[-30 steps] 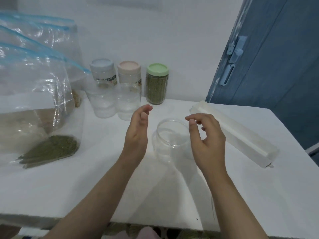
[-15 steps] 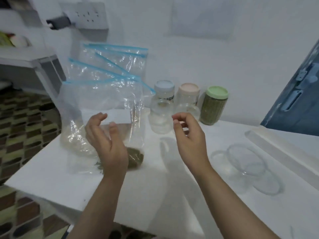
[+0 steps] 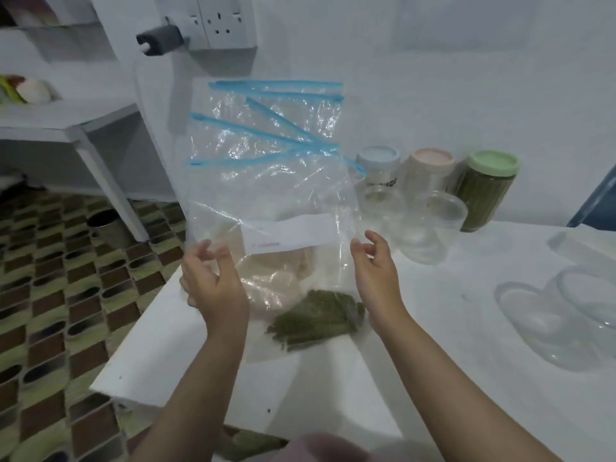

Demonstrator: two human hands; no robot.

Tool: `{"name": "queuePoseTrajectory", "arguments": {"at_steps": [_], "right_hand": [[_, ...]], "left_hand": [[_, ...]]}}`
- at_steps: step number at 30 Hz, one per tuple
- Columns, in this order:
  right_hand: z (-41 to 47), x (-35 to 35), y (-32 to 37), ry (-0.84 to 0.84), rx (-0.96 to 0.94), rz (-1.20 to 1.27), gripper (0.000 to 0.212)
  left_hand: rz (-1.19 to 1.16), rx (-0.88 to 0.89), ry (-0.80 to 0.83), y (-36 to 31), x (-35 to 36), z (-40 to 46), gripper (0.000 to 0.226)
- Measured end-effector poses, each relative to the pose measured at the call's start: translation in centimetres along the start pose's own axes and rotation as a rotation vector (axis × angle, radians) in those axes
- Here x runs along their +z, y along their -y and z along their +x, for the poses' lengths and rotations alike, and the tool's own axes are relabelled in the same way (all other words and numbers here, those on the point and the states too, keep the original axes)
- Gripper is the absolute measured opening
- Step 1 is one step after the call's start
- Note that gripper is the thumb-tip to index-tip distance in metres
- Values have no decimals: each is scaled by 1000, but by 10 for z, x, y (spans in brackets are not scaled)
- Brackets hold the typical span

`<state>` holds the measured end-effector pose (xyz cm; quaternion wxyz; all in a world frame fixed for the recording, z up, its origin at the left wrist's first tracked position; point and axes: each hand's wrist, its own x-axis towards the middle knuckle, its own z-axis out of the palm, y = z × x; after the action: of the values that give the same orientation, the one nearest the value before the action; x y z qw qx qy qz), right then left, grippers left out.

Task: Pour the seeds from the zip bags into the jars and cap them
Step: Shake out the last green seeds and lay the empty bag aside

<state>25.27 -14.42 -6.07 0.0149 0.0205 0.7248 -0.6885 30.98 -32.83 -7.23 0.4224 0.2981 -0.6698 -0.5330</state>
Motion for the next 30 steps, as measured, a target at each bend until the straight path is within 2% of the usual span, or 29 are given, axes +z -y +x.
{"name": "queuePoseTrajectory", "arguments": {"at_steps": [2, 9, 14, 18, 21, 25, 27, 30], "right_hand": [[3, 5, -3, -54, 13, 11, 41], [0, 7, -6, -244, -76, 107, 6], [-10, -10, 6, -324, -147, 200, 6], [-17, -40, 23, -331, -219, 296, 9], [-19, -72, 34, -305, -236, 349, 11], [-17, -117, 47, -295, -228, 490, 12], [-18, -137, 50, -306, -211, 530, 8], [-16, -163, 52, -289, -152, 521, 21]], "left_hand": [[-81, 31, 1, -1, -2, 1, 2], [-243, 112, 42, -23, -5, -3, 17], [-459, 227, 219, -47, 5, -11, 12], [-533, 307, 401, -67, 26, -20, 20], [-555, 295, 504, -81, 44, -30, 26], [-553, 251, 651, -96, 71, -33, 11], [-588, 234, 689, -108, 86, -32, 16], [-618, 219, 725, -125, 104, -31, 25]]}}
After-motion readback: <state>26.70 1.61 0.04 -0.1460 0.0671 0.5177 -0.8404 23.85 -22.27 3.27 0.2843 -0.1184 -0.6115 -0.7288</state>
